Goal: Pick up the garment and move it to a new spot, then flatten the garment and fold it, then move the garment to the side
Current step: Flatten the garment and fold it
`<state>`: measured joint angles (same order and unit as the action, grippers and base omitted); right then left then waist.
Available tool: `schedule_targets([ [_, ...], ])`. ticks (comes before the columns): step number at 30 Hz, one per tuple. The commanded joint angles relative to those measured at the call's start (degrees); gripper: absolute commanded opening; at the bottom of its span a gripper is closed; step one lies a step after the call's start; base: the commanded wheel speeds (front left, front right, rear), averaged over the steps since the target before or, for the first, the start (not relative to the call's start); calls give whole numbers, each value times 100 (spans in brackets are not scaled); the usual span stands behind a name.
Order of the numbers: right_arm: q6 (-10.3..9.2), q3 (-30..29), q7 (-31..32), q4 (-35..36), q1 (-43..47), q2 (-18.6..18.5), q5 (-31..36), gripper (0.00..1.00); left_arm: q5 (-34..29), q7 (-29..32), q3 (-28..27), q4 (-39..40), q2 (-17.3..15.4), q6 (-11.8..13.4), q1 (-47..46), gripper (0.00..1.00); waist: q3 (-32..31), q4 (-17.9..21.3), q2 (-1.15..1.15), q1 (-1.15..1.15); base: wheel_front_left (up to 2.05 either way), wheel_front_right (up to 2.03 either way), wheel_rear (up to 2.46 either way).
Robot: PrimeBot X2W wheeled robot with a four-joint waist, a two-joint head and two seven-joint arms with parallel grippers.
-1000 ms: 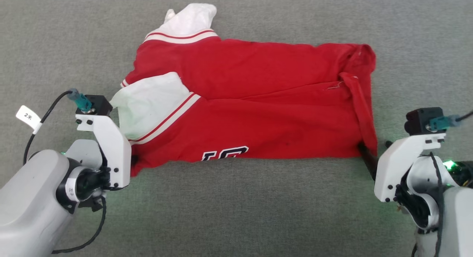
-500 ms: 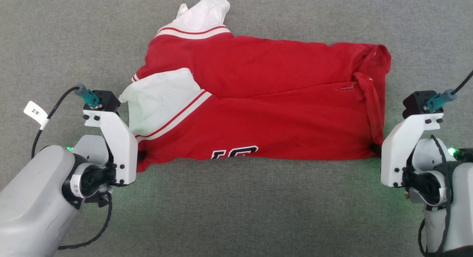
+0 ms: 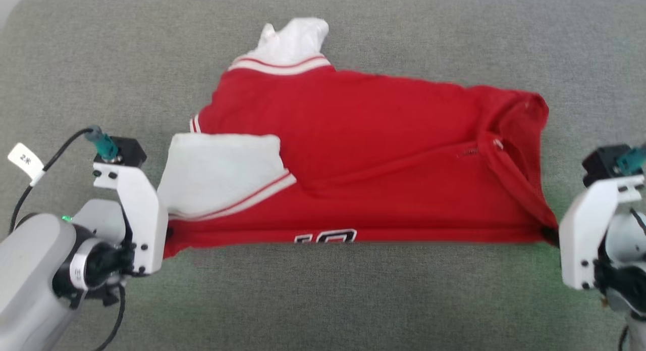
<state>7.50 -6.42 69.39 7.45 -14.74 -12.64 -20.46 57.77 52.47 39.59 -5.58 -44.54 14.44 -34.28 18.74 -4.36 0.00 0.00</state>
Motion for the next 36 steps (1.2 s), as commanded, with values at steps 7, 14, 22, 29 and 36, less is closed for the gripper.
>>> schedule_targets([
  [7, -2, -221, 489, 799, 842, -47, -259, 0, 111, 223, 15, 812, -401, 462, 599, 0, -7, -29, 0, 0, 0, 0, 0],
  [14, -2, -223, 502, 843, 1356, 252, -300, 0, 128, 199, 182, 971, -343, 574, 1000, 0, 55, 13, 0, 0, 0, 0, 0],
  [22, -2, 58, -249, 287, 1126, 382, -131, 100, 4, 30, 210, 447, -190, 388, 808, 100, 75, 150, 0, 0, 0, 0, 0],
  [29, -2, -49, -916, 492, 1011, 283, -185, 100, -3, 154, -61, 847, -598, 483, 511, 100, -130, 321, 0, 0, 0, 0, 0],
  [36, -2, -231, -2086, 913, 779, 614, 20, 100, -228, 343, -264, 1220, -1017, 435, -36, 100, -214, 701, 0, 0, 0, 0, 0],
])
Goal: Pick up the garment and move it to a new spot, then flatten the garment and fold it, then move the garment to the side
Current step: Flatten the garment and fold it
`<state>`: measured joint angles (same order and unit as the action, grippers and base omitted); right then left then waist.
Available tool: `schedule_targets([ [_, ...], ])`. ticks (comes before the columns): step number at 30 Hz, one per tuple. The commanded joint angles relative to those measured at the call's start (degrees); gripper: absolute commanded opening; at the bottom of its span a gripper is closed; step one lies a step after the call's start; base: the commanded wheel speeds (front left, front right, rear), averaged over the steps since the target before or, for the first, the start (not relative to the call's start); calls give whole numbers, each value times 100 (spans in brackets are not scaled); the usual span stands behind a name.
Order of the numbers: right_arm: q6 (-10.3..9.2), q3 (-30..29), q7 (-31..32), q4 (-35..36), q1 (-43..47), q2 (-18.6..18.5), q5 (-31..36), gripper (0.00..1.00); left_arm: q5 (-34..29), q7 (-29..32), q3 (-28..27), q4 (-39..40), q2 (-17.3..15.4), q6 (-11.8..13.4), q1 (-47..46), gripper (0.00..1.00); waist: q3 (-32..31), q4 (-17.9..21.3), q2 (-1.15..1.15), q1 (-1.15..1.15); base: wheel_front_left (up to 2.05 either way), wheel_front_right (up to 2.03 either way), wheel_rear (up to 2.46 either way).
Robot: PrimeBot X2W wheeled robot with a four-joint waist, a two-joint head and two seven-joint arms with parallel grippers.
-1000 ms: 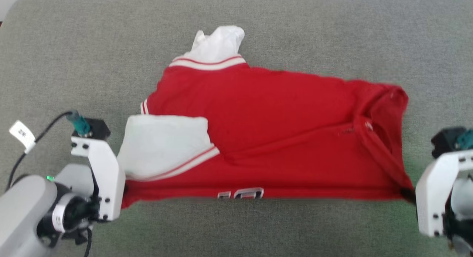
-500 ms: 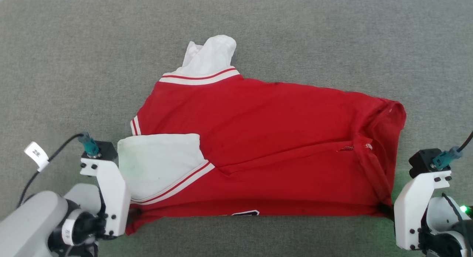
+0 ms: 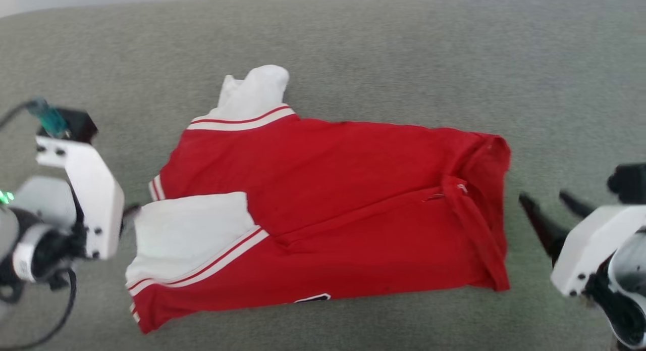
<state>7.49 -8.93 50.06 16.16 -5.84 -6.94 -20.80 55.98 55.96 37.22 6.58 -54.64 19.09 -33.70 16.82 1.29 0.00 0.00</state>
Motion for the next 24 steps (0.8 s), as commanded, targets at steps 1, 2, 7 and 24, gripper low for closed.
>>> schedule_targets([
  [1, 0, 11, -390, 71, -154, 98, 98, 100, -65, -25, -65, -27, 22, -63, -210, 100, -22, 207, 0, 0, 0, 0, 0],
  [2, 0, 59, -617, 93, -186, 135, 122, 100, -51, -49, -103, -85, 68, -114, -319, 100, -17, 284, 0, 0, 0, 0, 0],
  [7, 0, 241, -1916, 44, -438, 311, 351, 100, -240, -213, -117, -547, 310, -498, -959, 100, 68, 711, 0, 0, 0, 0, 0],
  [24, 0, 1055, -4026, -834, -848, 405, 195, 100, -554, -238, -38, -3217, 918, -1240, -2609, 100, 788, 1765, 0, 0, 0, 0, 0],
])
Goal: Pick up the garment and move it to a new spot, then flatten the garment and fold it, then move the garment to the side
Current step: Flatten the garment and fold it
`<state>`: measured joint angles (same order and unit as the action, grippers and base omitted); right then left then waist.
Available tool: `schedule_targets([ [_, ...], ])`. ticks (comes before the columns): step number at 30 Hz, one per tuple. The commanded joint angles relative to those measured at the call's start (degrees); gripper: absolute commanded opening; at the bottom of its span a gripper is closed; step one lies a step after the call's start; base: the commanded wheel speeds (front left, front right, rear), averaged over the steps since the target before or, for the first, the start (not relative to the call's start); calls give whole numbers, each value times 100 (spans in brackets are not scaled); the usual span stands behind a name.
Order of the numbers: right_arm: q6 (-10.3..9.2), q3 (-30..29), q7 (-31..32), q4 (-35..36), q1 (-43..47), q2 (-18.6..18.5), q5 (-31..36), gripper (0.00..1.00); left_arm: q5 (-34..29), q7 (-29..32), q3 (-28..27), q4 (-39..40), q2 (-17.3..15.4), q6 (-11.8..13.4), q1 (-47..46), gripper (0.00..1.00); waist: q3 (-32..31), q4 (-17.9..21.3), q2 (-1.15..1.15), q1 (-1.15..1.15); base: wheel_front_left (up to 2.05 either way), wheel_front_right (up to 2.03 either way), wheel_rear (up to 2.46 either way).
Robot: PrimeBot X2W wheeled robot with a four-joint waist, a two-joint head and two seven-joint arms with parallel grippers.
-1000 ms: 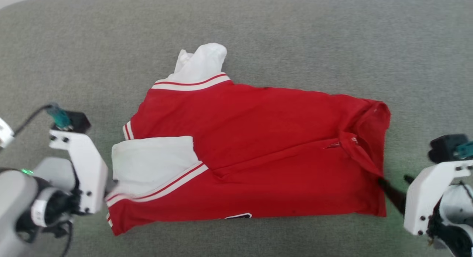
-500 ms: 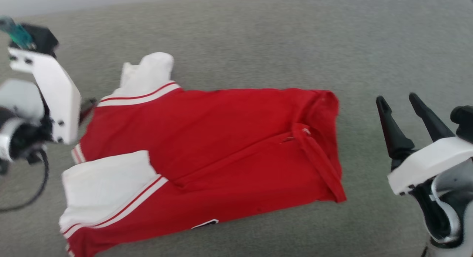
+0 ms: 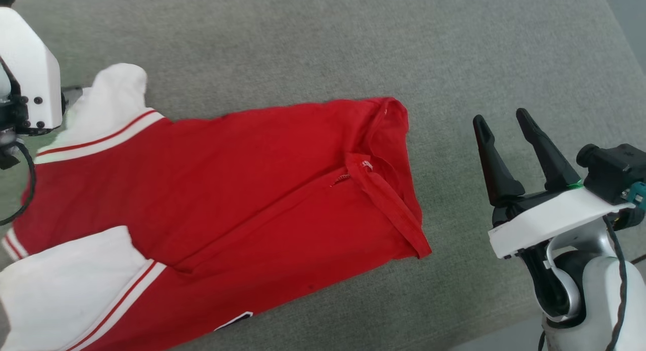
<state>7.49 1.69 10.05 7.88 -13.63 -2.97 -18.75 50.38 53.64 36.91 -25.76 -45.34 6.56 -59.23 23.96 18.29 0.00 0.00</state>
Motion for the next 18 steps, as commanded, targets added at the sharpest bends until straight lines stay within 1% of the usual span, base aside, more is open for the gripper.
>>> schedule_targets([
  [1, 0, 16, -40, -16, -92, 10, 1, 100, -21, 42, 9, -72, 5, 32, -105, 100, 107, 74, 0, 0, 0, 0, 0],
  [5, 0, 104, 22, -96, -177, 10, -24, 100, -60, 146, 59, -393, 112, 102, -241, 100, 253, 109, 0, 0, 0, 0, 0],
  [7, 0, 169, 106, -155, -243, 12, -74, 100, -124, 119, 105, -567, 128, 130, -269, 100, 320, 126, 0, 0, 0, 0, 0],
  [9, 0, 233, 240, -222, -317, 7, -179, 100, -60, 196, 114, -820, 201, 193, -212, 100, 377, 131, 0, 0, 0, 0, 0],
  [10, 0, 297, 354, -264, -360, 10, -159, 100, -5, 272, 133, -925, 261, 186, -168, 27, 397, 130, 0, 0, 0, 0, 0],
  [11, 0, 334, 434, -286, -431, 12, -188, 100, 56, 323, 121, -1020, 329, 234, -146, 0, 417, 122, 0, 0, 0, 0, 0],
  [15, 0, 450, 944, -472, -751, 9, -258, 100, 87, 303, 167, -1179, 503, 141, -220, 0, 487, 35, 0, 0, 0, 0, 0],
  [18, 0, 539, 1413, -639, -1076, 13, -190, 100, 33, 201, 204, -1247, 652, 33, -393, 0, 519, -86, 0, 0, 0, 0, 0],
])
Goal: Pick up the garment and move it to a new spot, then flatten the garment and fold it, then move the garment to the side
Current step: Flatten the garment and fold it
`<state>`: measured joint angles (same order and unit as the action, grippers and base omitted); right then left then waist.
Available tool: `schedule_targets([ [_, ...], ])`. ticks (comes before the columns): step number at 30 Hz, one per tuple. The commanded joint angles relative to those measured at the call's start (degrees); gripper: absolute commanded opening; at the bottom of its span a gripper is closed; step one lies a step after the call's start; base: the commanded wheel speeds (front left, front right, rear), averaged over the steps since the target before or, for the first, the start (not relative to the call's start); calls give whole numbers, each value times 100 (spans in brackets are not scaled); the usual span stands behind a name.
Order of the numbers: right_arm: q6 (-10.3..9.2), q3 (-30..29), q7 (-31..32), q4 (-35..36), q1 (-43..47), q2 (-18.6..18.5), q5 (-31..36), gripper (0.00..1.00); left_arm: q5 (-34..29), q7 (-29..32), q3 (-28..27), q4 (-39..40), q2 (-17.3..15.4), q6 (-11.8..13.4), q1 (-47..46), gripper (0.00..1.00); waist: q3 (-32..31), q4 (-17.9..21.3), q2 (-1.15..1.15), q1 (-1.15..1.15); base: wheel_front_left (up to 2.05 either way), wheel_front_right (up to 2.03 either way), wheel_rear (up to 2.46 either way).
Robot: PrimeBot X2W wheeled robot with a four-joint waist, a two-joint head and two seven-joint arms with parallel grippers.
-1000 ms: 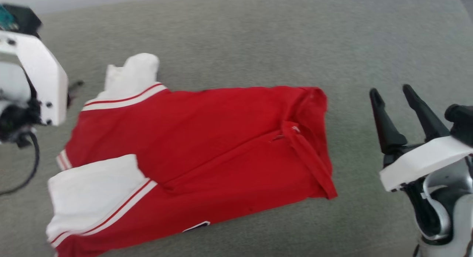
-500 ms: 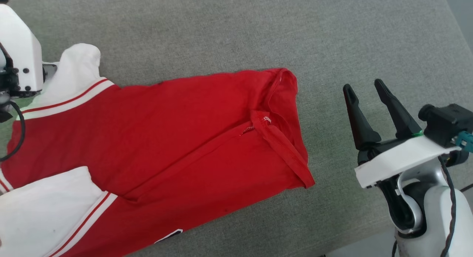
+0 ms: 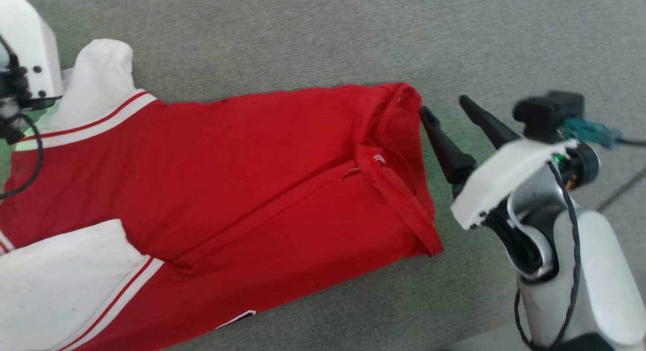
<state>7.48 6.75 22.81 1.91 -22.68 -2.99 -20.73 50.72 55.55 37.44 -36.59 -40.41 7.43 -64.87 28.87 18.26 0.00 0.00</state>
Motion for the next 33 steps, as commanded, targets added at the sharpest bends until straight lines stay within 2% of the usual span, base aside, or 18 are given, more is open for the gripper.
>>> schedule_targets([
  [1, 1, 28, 298, -133, -284, 7, -9, 100, -3, -23, 155, -183, 212, -101, 120, 0, 38, -127, 0, 0, 0, 0, 0],
  [8, 1, 58, 1377, -737, -972, 9, 433, 100, -33, -191, 193, -359, 482, -258, -175, 0, 87, -375, 0, 0, 0, 0, 0],
  [13, 1, 137, 2331, -1378, -1366, 9, 355, 100, -37, -323, 232, -572, 691, -405, -334, 0, 118, -564, 0, 0, 0, 0, 0],
  [14, 1, 171, 2501, -1481, -1415, 16, 439, 48, -31, -367, 235, -621, 736, -437, -340, 0, 115, -599, 0, 0, 0, 0, 0],
  [15, 1, 198, 2671, -1576, -1464, 30, 477, 2, -30, -402, 237, -667, 764, -462, -351, 0, 111, -630, 0, 0, 0, 0, 0],
  [18, 1, 182, 3080, -1701, -1551, 25, 494, 0, -45, -517, 258, -821, 828, -554, -391, 0, 78, -735, 0, 0, 0, 0, 0],
  [22, 1, 53, 3309, -1613, -1637, 14, 313, 0, -9, -712, 229, -975, 906, -682, -508, 0, -26, -881, 0, 0, 0, 0, 0],
  [27, 1, -169, 3164, -1359, -1690, -78, 507, 0, 17, -901, 187, -1056, 1005, -824, -708, 0, -245, -1074, 0, 0, 0, 0, 0],
  [33, 1, -253, 3045, -1089, -1510, -291, 391, 0, 55, -949, 211, -984, 1055, -1001, -772, 0, -579, -1317, 0, 0, 0, 0, 0],
])
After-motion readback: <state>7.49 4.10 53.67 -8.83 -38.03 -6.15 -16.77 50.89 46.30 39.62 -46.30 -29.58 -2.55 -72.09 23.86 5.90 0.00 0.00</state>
